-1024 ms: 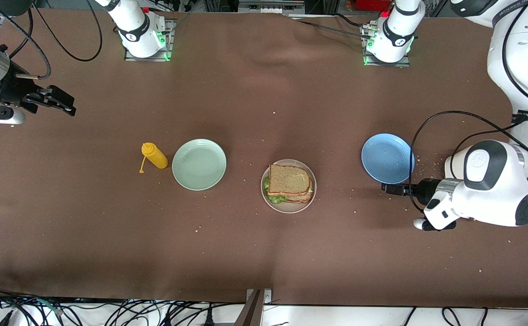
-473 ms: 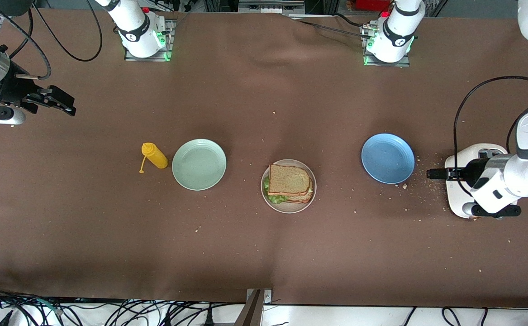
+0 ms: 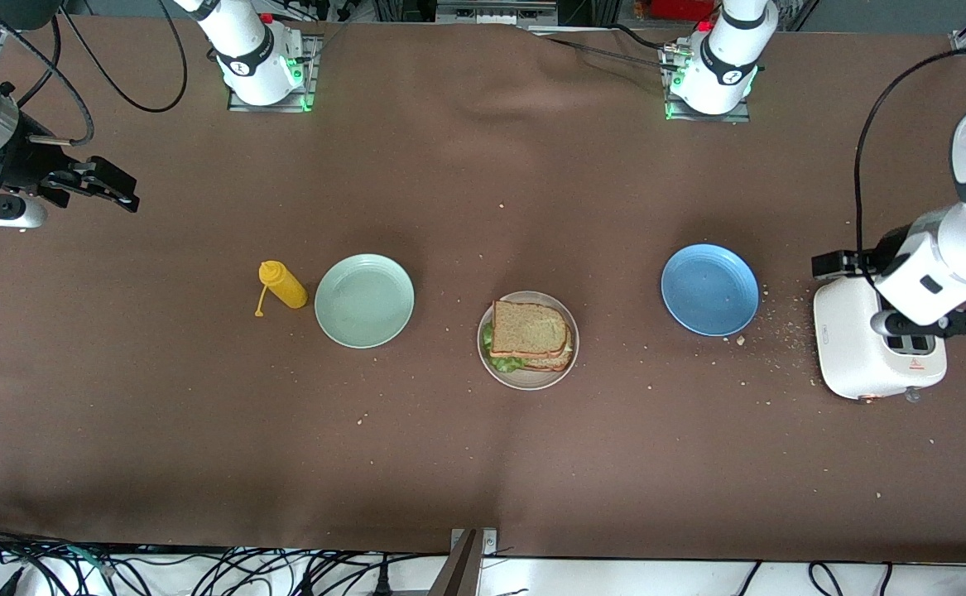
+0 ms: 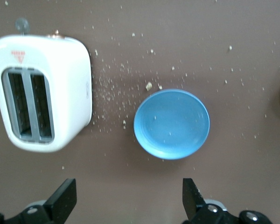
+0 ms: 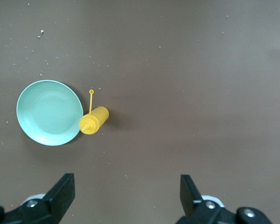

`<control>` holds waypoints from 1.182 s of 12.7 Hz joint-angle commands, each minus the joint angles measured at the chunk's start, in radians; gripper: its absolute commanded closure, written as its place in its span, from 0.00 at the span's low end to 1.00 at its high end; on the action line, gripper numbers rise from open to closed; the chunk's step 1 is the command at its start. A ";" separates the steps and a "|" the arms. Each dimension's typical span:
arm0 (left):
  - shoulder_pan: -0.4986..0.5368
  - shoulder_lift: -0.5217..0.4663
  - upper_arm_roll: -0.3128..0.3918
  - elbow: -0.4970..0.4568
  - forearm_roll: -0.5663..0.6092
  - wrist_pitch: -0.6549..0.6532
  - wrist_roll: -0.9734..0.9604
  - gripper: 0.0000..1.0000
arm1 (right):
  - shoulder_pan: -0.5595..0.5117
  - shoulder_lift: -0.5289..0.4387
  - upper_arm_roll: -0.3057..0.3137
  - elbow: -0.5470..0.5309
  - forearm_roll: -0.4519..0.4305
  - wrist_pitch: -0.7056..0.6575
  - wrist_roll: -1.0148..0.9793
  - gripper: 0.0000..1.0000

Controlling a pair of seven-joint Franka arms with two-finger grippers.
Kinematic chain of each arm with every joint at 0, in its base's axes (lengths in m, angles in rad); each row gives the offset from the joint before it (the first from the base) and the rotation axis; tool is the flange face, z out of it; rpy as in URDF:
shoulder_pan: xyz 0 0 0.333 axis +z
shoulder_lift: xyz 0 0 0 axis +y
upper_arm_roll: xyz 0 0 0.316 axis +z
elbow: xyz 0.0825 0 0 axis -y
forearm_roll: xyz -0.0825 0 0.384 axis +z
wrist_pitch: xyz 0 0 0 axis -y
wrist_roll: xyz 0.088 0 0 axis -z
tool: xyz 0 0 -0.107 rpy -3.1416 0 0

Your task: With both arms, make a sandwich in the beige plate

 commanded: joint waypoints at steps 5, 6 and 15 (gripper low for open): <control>-0.117 -0.251 0.174 -0.149 -0.069 -0.093 0.005 0.00 | -0.008 0.004 0.006 0.014 0.011 -0.005 -0.010 0.00; -0.118 -0.250 0.176 -0.158 -0.069 -0.087 0.002 0.00 | -0.007 0.004 0.006 0.014 0.011 -0.005 -0.010 0.00; -0.117 -0.251 0.210 -0.165 -0.075 -0.018 -0.005 0.00 | -0.007 0.004 0.006 0.014 0.011 -0.005 -0.010 0.00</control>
